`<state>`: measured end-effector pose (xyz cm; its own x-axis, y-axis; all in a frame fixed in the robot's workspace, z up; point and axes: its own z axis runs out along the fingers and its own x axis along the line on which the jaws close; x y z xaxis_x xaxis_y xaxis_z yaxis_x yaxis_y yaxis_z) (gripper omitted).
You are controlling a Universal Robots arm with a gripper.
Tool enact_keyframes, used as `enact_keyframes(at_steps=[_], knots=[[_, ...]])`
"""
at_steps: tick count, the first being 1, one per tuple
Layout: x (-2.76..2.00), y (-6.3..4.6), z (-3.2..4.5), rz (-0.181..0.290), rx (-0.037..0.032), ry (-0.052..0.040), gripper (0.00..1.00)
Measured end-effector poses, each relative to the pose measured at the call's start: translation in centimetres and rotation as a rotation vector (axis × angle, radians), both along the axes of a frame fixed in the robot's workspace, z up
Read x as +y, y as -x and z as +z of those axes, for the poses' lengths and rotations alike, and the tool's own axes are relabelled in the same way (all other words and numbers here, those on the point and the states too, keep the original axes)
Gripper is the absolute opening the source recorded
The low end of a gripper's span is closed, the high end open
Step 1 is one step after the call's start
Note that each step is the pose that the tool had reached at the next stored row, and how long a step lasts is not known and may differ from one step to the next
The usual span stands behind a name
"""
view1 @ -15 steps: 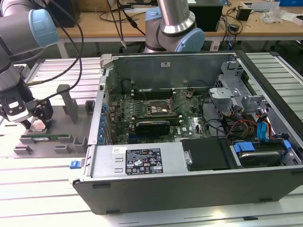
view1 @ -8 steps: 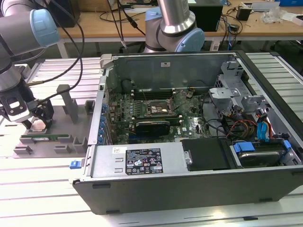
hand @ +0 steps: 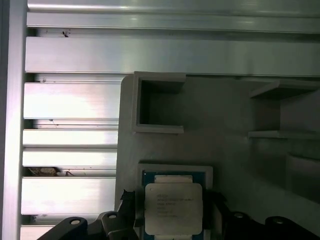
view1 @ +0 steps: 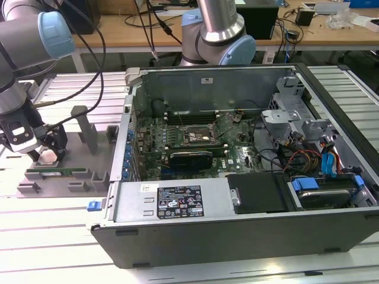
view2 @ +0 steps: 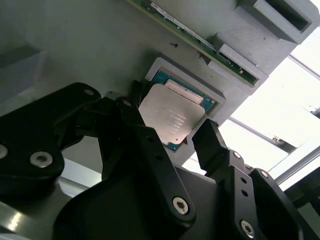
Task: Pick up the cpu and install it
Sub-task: 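Pick up the cpu and move it towards the insertion slot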
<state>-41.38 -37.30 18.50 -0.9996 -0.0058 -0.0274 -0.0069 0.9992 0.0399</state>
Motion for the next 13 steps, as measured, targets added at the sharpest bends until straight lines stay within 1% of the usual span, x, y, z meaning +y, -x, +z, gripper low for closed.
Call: enact_keyframes(at_steps=[1, 2, 13], knots=[[0.00, -0.02, -0.01, 0.000, 0.0027, -0.0002, 0.68], [-0.01, -0.03, -0.02, 0.000, 0.0092, -0.0002, 0.68], [0.00, -0.02, 0.16, 0.000, 0.0098, 0.0003, 0.68]])
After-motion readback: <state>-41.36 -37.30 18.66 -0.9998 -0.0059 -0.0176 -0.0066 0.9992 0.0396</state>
